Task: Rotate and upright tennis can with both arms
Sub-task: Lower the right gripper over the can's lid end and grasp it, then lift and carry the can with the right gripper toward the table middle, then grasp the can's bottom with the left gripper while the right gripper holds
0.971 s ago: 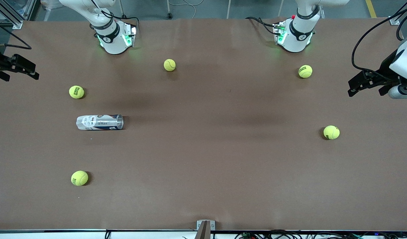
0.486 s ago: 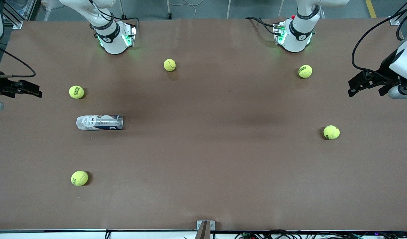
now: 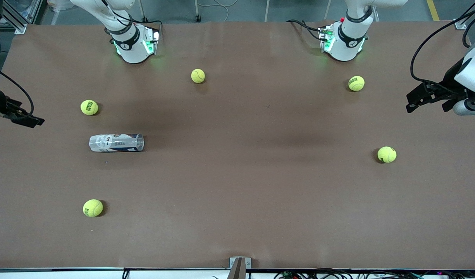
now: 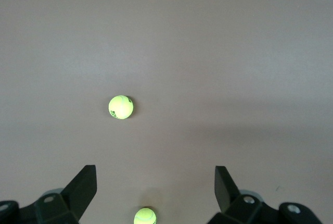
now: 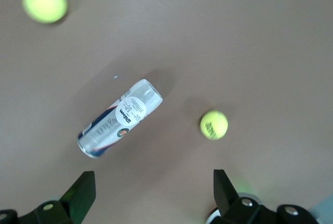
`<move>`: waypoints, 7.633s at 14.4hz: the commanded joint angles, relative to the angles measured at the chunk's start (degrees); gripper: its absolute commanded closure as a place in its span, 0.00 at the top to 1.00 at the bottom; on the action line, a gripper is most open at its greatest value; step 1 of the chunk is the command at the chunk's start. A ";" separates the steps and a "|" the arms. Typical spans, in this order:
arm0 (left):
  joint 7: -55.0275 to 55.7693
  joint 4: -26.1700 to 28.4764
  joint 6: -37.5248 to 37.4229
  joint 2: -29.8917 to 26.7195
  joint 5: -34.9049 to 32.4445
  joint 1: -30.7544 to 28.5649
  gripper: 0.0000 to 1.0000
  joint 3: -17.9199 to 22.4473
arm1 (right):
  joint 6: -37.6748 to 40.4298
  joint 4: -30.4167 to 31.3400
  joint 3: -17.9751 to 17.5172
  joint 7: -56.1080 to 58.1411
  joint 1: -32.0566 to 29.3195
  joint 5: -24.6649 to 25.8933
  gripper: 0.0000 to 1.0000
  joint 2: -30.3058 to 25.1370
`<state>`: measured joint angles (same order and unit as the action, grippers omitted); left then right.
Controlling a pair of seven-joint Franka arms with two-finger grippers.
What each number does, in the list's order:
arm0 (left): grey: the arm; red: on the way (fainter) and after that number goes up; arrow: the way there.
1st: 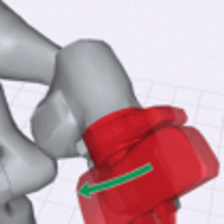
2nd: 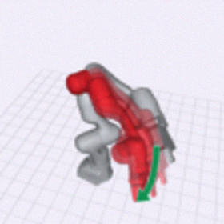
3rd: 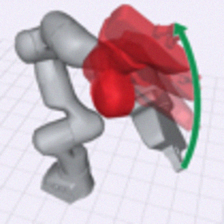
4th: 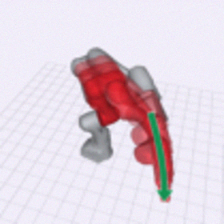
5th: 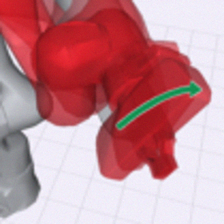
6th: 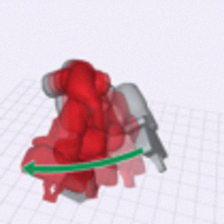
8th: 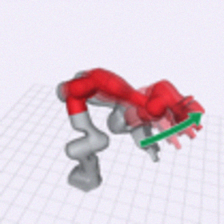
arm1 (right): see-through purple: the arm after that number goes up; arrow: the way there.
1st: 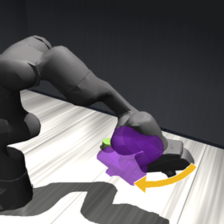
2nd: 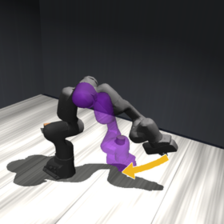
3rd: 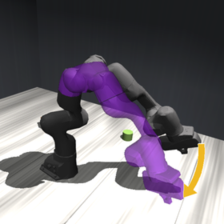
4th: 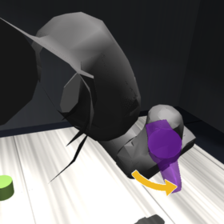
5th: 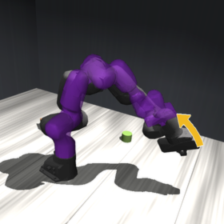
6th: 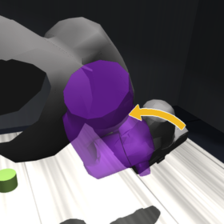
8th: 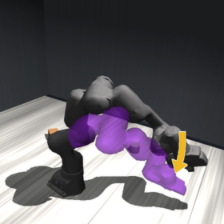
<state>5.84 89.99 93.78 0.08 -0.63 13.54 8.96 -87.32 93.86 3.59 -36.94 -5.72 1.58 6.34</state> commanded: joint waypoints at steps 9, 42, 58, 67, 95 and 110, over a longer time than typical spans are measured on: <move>0.13 -0.78 -0.62 0.28 -0.25 -0.09 1.00 -0.08 | -10.66 9.66 -0.69 -47.33 4.40 -0.26 1.00 5.61; 0.13 -0.69 -0.62 0.28 -0.25 -0.09 1.00 -0.08 | -57.09 36.40 -0.86 -55.78 7.74 -0.61 0.76 15.28; 0.13 -0.69 -0.70 0.28 -0.25 -0.09 1.00 -0.08 | -48.32 4.80 -5.96 -89.26 42.53 -6.59 0.76 30.20; 0.13 -0.52 -0.70 0.28 -0.25 0.00 1.00 -0.08 | -41.55 -19.47 -3.51 -102.79 53.60 -3.35 0.75 44.97; -41.66 28.46 10.53 25.58 74.15 -5.37 1.00 -5.00 | -28.27 -33.47 -1.56 -104.56 57.93 -2.90 1.00 48.07; -59.72 31.47 21.36 34.90 100.28 -2.82 0.72 -13.62 | -5.59 -30.68 -8.42 -51.09 31.49 -3.95 1.00 32.70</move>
<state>-52.20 121.68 114.01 34.74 97.02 10.04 -4.27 -93.76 58.63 -3.65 -96.19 29.76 -1.92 42.62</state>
